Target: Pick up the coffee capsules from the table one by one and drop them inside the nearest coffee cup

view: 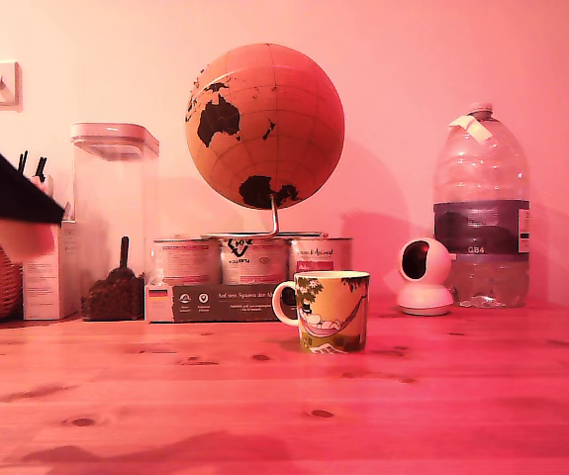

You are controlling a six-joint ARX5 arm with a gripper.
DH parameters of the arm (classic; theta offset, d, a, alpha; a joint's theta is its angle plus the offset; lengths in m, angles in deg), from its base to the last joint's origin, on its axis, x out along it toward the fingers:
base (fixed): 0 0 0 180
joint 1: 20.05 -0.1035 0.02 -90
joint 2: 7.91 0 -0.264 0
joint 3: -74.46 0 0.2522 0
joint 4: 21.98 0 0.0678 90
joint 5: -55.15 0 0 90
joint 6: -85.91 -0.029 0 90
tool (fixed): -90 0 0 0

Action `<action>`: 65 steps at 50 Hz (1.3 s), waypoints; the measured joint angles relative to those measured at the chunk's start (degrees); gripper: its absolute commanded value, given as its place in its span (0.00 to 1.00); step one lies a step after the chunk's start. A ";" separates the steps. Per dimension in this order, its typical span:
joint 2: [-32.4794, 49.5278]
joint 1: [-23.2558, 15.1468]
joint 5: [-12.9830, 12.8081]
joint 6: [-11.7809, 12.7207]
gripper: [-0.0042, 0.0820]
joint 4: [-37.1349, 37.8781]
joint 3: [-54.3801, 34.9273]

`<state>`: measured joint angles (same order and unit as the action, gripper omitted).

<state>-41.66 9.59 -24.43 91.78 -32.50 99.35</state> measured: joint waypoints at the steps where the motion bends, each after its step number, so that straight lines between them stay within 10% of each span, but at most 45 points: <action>1: 0.07 0.00 0.00 0.00 0.15 0.09 0.00; 35: -0.35 0.00 0.02 0.00 0.15 5.25 2.32; 65: -21.59 0.00 1.53 0.00 0.16 0.48 19.61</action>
<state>-63.26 9.59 -22.90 91.78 -32.02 118.96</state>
